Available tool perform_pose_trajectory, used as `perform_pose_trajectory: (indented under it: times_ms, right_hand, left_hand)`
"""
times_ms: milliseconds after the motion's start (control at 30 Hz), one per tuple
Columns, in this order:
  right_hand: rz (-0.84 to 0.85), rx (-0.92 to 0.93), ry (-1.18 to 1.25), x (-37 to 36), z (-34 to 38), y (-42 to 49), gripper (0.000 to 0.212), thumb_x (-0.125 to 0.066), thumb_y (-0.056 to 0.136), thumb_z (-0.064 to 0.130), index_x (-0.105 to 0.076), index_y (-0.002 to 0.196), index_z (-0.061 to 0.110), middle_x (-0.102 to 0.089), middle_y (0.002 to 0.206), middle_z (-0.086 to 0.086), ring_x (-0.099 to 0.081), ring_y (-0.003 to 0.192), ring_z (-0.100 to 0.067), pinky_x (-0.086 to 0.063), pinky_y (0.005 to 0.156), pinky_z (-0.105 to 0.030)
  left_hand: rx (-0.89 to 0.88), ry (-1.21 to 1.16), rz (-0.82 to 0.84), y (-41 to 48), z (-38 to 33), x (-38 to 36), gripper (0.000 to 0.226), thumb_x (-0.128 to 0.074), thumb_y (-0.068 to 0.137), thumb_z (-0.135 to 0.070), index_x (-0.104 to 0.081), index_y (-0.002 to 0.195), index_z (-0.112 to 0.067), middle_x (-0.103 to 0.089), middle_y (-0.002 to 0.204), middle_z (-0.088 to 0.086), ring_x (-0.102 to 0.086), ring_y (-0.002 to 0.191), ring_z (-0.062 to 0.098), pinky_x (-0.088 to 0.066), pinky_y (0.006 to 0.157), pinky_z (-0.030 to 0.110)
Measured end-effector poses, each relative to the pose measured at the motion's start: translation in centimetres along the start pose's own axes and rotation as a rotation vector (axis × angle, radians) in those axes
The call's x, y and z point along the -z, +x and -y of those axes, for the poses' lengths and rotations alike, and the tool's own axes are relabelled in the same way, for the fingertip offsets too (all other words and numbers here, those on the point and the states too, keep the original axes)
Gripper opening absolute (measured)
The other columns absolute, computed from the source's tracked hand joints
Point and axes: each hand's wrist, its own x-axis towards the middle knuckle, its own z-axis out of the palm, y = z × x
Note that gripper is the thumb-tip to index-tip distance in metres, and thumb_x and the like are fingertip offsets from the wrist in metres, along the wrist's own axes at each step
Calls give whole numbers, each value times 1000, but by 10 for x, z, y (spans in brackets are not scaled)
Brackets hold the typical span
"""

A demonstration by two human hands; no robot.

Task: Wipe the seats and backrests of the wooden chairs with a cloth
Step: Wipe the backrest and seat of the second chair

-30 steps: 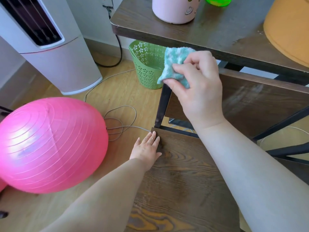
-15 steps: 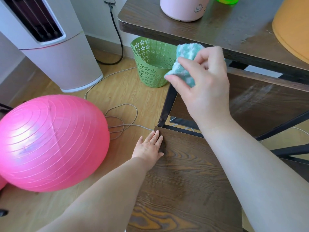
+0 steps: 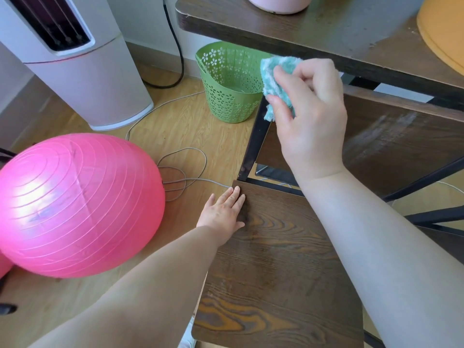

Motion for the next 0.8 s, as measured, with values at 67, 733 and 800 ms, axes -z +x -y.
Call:
perform_pose_trajectory:
  times_ms: [67,733,800]
  right_hand:
    - [-59,62,-23,-5,-2,-5,16,-64,91,7,-72,104,2,-62,95,-17,-56,82,-32,-43,80,-27]
    - [430,11,-111,-89,-17,-152,20,-52,91,13,-71,92,5,-63,95,-4,-48,96,-22,-54,54,-38]
    - [477,-137,-108,-89,-20,-161,10,-62,86,7,-69,92,5,-63,98,-7,-54,96,-24,-56,65,-42]
  left_hand:
    - [-9,-7,-7,1,3,-2,75,-35,103,-54,7,158,-26,20,164,-5,18,151,13,-3,124,46]
    - [40,7,-11,5,-1,-18,77,-35,102,-53,12,157,-27,23,163,-8,21,150,11,-3,123,50]
    - [43,15,7,4,-1,-17,76,-34,103,-52,13,157,-27,25,162,-8,22,149,11,-2,123,50]
